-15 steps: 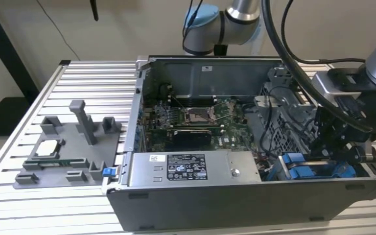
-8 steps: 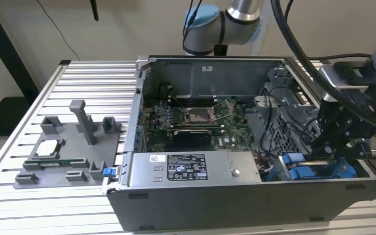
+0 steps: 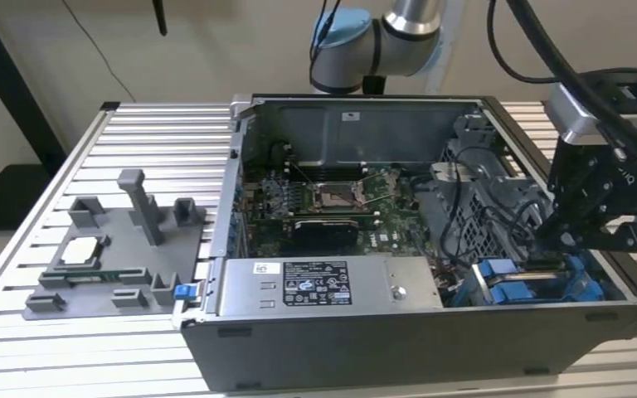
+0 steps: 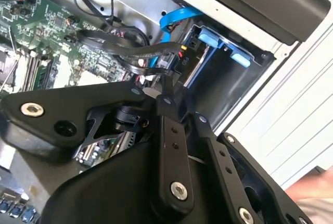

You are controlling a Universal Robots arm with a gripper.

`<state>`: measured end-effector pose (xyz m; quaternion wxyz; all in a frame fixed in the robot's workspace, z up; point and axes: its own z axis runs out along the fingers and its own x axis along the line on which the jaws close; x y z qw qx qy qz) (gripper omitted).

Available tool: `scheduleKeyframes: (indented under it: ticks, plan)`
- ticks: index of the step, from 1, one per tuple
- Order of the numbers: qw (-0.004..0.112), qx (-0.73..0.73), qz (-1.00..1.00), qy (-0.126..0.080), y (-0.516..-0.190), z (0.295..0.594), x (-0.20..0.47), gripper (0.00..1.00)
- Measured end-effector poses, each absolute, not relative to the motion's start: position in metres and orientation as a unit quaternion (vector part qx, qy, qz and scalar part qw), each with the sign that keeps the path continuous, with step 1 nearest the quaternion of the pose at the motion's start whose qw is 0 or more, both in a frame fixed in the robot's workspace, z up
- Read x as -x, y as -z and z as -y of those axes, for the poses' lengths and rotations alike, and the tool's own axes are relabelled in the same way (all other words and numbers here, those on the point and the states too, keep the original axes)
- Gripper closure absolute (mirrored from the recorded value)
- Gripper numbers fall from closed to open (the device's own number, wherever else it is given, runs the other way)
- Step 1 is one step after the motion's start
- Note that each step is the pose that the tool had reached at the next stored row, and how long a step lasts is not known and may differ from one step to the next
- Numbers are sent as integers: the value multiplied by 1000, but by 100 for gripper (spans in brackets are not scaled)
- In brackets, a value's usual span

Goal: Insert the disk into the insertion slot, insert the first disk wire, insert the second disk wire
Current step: 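Insert the second disk wire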

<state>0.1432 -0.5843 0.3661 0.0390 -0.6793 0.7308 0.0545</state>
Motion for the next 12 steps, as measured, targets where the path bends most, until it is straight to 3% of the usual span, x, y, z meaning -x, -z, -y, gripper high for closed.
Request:
scheduleKeyframes:
  ticks: [12]
  plan:
    - [39, 676, -734, -54, -373, 584, -143, 0]
